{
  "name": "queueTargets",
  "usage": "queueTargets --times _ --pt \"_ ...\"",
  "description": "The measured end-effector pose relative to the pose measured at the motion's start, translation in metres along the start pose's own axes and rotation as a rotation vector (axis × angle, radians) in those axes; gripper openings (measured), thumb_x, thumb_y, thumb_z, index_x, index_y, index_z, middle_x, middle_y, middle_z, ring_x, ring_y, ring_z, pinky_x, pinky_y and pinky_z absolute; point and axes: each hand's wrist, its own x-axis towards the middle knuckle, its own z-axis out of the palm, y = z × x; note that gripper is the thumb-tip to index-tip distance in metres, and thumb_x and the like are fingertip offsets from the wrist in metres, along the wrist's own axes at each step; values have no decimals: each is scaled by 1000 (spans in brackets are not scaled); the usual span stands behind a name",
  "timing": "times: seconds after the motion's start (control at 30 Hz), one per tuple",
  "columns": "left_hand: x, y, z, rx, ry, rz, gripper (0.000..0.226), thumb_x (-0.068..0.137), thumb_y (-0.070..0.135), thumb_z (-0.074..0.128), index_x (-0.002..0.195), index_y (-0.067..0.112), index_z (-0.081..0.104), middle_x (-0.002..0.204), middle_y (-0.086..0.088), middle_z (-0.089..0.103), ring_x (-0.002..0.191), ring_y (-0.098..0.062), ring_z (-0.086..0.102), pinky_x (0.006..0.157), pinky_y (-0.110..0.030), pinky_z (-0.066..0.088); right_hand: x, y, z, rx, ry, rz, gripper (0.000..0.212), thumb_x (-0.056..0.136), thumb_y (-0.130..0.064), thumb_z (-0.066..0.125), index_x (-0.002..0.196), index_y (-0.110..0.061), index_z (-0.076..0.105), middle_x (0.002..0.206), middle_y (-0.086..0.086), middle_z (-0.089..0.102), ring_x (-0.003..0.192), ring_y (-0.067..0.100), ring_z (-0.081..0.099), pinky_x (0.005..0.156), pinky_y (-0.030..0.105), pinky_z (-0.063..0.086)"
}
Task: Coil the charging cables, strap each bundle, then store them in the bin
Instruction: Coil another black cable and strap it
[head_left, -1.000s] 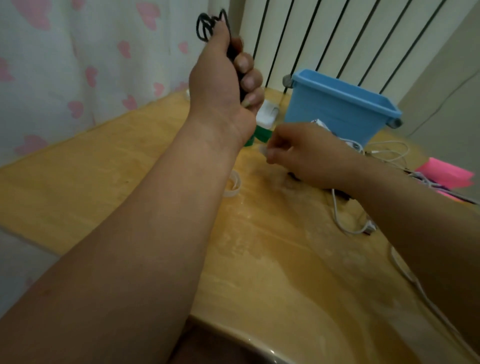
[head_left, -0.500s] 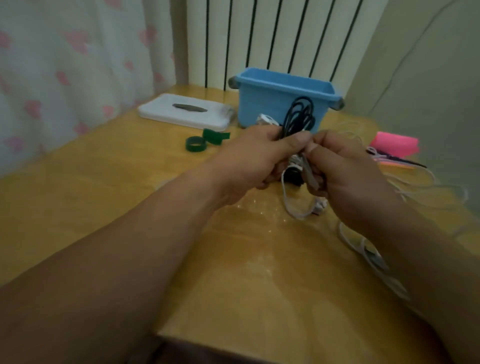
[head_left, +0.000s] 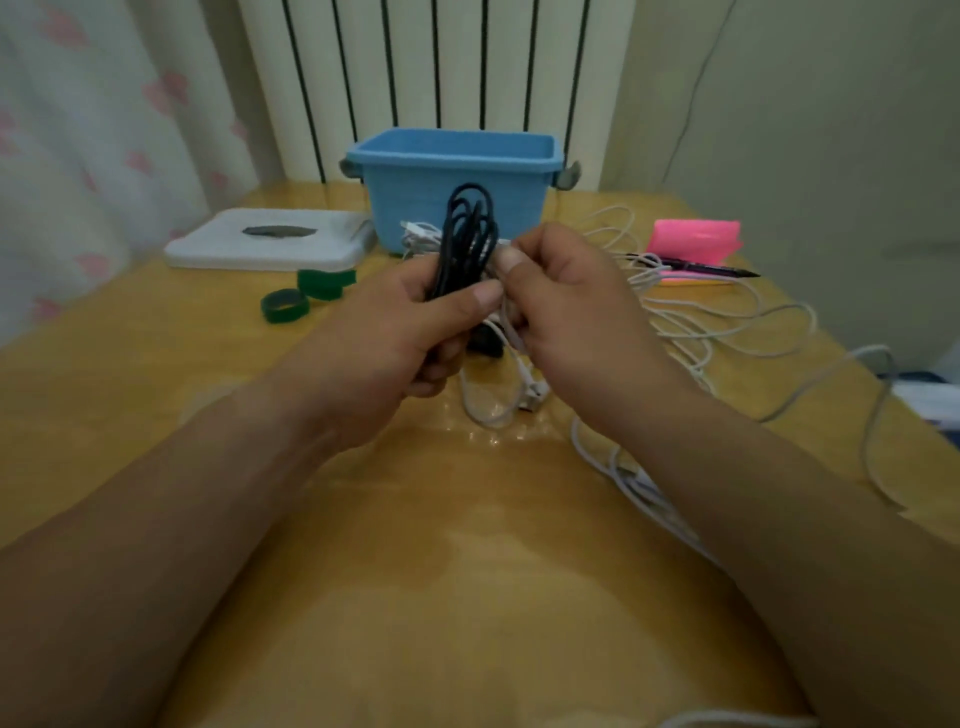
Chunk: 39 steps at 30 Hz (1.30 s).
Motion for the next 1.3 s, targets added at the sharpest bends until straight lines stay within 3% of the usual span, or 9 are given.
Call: queueTargets --times 0.2,0.33,0.47,0.53,0.67,0.87,0.97,1.03,1.3 --pt "0 1 1 -47 -12 23 11 103 18 63 94 23 68 63 -1 41 53 -14 33 46 -25 26 -3 -4 -4 103 -22 10 23 109 -27 55 86 -23 59 64 -7 60 60 12 56 62 39 47" --pt "0 1 2 128 87 21 26 99 1 57 86 22 66 59 1 41 52 -13 34 46 -26 28 -8 6 8 22 -43 -93 22 109 -23 55 86 -26 54 64 -7 59 59 14 55 60 39 47" --pt "-2 3 0 199 72 -66 19 101 8 59 84 15 64 56 3 43 51 -12 35 49 -29 27 -10 9 12 58 -23 -124 20 109 -19 55 90 -22 56 66 -7 58 61 13 56 58 38 50" --pt "-2 3 -3 326 167 37 20 100 9 62 83 18 68 57 5 51 52 -10 42 49 -26 35 -10 7 14 70 -18 -99 20 109 -22 56 89 -23 57 66 -7 57 61 12 54 58 38 47" --pt "-3 2 -14 619 344 256 11 102 22 66 101 30 74 77 14 69 68 -1 59 58 -18 43 -9 4 15 -38 -152 44 24 105 -39 61 85 -26 61 60 -13 55 54 6 48 62 36 39" --pt "-4 1 -8 665 245 241 22 105 28 64 120 41 74 102 21 77 95 5 70 76 -20 52 -7 4 1 21 -208 71 22 105 -34 65 84 -24 63 51 -20 55 46 -2 51 57 28 39" --pt "-3 0 -10 543 231 196 18 106 20 62 107 31 76 82 18 74 71 4 65 62 -14 47 -7 4 2 27 -203 18 22 104 -25 66 85 -17 64 64 -2 64 60 12 60 65 37 50" --pt "-2 -1 -13 438 214 139 17 107 15 60 98 22 73 64 11 62 55 -1 50 56 -25 42 -6 3 2 111 -226 37 20 105 -21 65 88 -12 63 68 4 66 64 16 63 68 35 52" --pt "-1 -2 -18 489 201 135 11 106 26 64 105 27 75 70 2 63 60 -7 51 57 -27 44 -6 -2 -4 402 -399 317 15 110 -16 52 97 -13 59 59 -2 37 44 11 29 48 26 35"
